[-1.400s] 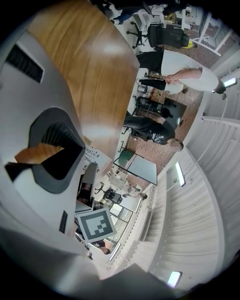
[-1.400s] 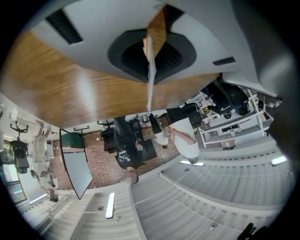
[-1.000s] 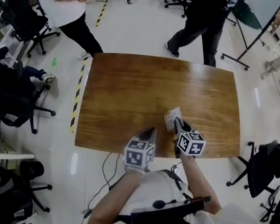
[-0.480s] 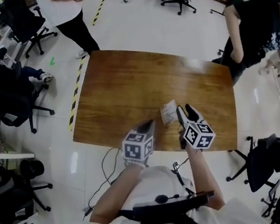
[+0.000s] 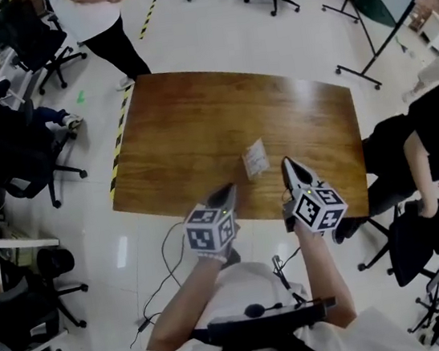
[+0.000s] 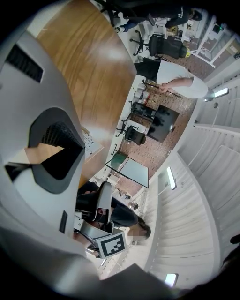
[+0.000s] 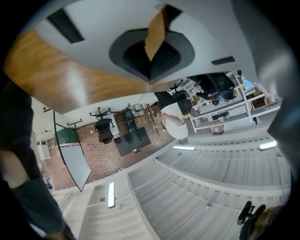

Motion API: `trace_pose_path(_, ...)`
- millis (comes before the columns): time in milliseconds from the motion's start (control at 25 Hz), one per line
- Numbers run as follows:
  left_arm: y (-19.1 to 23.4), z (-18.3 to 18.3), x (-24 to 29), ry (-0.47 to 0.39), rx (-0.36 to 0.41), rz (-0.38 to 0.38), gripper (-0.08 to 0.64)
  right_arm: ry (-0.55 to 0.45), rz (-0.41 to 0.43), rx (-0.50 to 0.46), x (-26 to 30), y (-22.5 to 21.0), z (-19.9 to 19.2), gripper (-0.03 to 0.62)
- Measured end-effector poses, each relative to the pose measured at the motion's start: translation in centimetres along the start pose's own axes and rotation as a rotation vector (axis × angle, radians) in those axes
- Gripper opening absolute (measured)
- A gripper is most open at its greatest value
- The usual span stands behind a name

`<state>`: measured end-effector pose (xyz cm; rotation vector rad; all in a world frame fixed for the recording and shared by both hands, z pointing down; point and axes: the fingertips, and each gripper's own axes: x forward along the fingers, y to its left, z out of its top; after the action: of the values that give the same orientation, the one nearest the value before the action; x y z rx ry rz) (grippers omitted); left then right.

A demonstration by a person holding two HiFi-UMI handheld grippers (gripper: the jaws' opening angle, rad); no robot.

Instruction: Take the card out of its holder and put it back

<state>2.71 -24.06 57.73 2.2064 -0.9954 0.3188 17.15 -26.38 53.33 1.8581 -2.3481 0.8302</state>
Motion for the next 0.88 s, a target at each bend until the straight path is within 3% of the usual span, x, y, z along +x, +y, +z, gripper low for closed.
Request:
trace_pose_path(440,-4.1,-2.5,-4.4,-0.066,0.039,0.004,-0.006,0.029,0.026,0.024,-8.0,1.4,-5.3,-0.003)
trace_pose_path(680,-7.4,-5.2,-7.0,-0.081,0.060,0.007,-0.006,0.044,0.044,0.098,-12.4,1.5,-8.2,-0.003)
trace_pose_path(880,-8.9,-6.5,-8.6,-0.107,0.059,0.023,-0.006,0.040,0.049,0.063,-14.8,1.6,-8.3,-0.003)
